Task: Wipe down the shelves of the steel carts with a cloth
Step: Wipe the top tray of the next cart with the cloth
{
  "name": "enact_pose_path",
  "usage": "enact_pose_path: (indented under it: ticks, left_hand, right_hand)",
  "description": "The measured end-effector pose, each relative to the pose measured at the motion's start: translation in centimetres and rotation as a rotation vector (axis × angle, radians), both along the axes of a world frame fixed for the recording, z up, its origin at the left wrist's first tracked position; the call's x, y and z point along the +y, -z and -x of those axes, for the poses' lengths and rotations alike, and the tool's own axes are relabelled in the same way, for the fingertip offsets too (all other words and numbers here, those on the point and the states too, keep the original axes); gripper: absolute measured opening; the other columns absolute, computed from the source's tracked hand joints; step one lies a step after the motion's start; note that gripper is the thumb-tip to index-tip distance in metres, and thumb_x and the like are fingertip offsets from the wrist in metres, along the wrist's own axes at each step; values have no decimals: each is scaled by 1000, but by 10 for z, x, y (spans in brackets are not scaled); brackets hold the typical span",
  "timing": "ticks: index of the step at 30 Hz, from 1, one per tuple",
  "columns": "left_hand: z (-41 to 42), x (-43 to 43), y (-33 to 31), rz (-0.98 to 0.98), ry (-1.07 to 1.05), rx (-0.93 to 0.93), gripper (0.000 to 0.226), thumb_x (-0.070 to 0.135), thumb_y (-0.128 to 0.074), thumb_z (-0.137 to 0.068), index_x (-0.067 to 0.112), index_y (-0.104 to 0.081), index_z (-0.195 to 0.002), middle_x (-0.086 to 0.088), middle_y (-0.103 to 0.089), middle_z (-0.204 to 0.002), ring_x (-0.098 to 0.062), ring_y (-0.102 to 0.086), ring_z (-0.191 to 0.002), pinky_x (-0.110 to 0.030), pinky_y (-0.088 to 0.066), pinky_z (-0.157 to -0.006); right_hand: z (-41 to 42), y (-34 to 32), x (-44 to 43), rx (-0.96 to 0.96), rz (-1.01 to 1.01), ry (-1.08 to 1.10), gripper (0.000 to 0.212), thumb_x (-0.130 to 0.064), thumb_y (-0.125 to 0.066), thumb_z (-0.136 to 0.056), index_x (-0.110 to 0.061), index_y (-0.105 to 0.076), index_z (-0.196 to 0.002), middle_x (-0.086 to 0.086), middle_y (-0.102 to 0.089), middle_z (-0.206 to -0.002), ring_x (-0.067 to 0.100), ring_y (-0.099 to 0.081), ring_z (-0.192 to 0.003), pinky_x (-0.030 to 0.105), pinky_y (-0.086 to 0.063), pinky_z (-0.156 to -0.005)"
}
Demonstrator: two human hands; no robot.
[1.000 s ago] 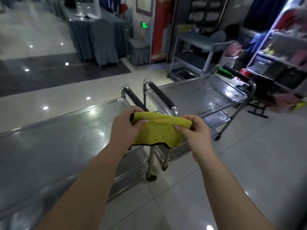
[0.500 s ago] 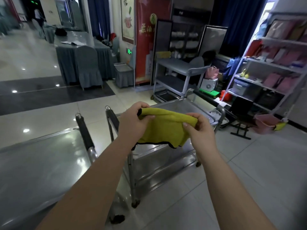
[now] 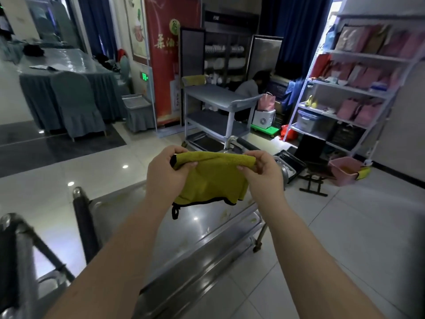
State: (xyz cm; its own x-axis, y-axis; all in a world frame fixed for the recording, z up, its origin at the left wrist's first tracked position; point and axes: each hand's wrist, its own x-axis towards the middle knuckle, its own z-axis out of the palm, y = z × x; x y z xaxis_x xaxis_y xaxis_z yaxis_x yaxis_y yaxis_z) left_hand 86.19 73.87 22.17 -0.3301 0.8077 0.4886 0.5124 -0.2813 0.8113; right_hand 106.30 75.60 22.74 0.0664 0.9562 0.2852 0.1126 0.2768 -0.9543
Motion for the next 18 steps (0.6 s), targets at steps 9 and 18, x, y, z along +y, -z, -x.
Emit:
enact_pose_path:
  ticks: [9, 18]
  left_hand:
    - [-20, 166, 62, 137, 201, -41, 29, 21, -80, -76, 41, -60, -82, 19, -63, -82, 3, -57, -81, -15, -41, -68]
    - [-85, 262, 151, 441, 294, -80, 19, 24, -79, -76, 37, -67, -83, 19, -66, -80, 3, -58, -80, -7, -40, -64]
  right_hand:
    - [-27, 59, 139, -69, 89, 204, 31, -2, -71, -83, -29, -63, -95, -3, -67, -94, 12, -63, -89, 28, -53, -78]
    - [-93, 138, 229, -70, 287, 255, 37, -1, -67, -86, -38, -63, -85, -3, -67, -96, 17, -62, -94, 32, -53, -80]
